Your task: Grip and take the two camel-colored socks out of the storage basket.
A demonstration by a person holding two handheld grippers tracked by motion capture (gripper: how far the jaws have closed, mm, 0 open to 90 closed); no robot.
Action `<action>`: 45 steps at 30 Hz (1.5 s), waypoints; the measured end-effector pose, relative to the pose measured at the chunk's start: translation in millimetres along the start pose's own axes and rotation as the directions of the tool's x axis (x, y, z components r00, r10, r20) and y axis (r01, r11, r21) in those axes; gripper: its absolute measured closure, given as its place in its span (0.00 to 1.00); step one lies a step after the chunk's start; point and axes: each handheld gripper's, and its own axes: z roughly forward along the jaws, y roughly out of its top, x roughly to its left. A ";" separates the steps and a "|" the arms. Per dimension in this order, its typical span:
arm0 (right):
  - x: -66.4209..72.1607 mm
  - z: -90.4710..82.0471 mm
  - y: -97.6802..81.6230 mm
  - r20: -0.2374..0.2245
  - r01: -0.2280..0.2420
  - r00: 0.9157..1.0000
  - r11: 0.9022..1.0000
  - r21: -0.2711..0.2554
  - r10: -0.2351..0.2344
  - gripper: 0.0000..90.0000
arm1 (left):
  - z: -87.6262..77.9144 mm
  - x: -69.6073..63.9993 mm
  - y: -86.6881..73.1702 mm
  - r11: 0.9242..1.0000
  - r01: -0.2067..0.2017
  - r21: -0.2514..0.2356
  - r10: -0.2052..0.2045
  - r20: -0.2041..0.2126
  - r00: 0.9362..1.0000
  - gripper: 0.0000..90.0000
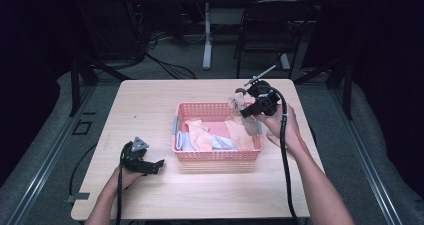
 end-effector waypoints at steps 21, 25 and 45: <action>-34.9 -52.7 -30.7 0.093 -0.057 0.994 0.998 -0.034 0.060 0.93 | 0.0 -0.1 -0.1 1.000 0.001 0.000 -0.001 -0.001 1.000 0.02; -45.5 -55.2 -42.9 0.106 -0.086 0.990 0.995 -0.047 0.091 0.93 | 0.0 -0.1 -0.1 1.000 0.001 0.000 -0.001 -0.001 1.000 0.02; -109.9 38.8 -110.0 0.155 -0.299 0.948 0.945 0.136 0.277 0.90 | 0.4 -0.1 0.2 1.000 -0.002 -0.001 0.002 -0.002 1.000 0.02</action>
